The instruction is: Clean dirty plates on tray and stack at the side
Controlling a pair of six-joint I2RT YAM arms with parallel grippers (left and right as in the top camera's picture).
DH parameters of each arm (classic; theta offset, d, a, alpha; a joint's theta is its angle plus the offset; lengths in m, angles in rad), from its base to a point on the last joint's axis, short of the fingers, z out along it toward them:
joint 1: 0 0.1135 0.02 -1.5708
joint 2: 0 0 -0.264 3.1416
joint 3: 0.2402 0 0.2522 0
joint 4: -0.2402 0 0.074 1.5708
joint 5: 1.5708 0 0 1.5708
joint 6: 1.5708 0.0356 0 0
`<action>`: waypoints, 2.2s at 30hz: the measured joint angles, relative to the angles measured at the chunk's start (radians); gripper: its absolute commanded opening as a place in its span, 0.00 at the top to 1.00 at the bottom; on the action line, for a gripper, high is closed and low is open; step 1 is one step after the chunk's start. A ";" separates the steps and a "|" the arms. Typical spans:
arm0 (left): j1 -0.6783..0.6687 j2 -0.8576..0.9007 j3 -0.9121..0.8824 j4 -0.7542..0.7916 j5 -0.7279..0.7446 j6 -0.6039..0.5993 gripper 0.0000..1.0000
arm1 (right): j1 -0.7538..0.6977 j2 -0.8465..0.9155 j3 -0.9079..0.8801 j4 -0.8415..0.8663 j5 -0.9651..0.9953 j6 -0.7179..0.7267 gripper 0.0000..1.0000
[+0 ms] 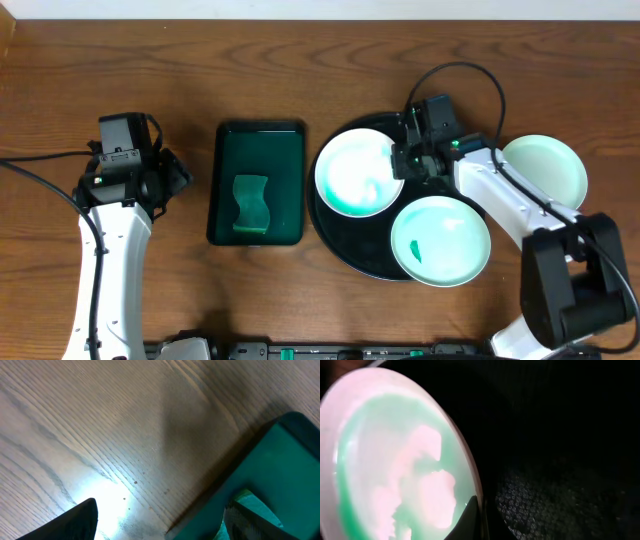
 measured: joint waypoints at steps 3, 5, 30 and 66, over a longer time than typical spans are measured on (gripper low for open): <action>0.000 0.000 0.000 0.000 0.000 0.000 0.20 | 0.000 -0.012 0.000 -0.003 0.004 -0.009 0.99; 0.000 0.000 0.000 0.000 0.000 0.000 0.19 | 0.000 -0.012 0.000 -0.005 0.005 -0.011 0.99; 0.000 0.000 0.000 0.000 0.000 0.000 0.20 | 0.000 -0.012 0.000 -0.013 0.011 -0.019 0.99; 0.000 0.000 0.000 0.000 0.000 0.000 0.20 | -0.006 -0.034 0.000 -0.080 0.067 0.013 0.99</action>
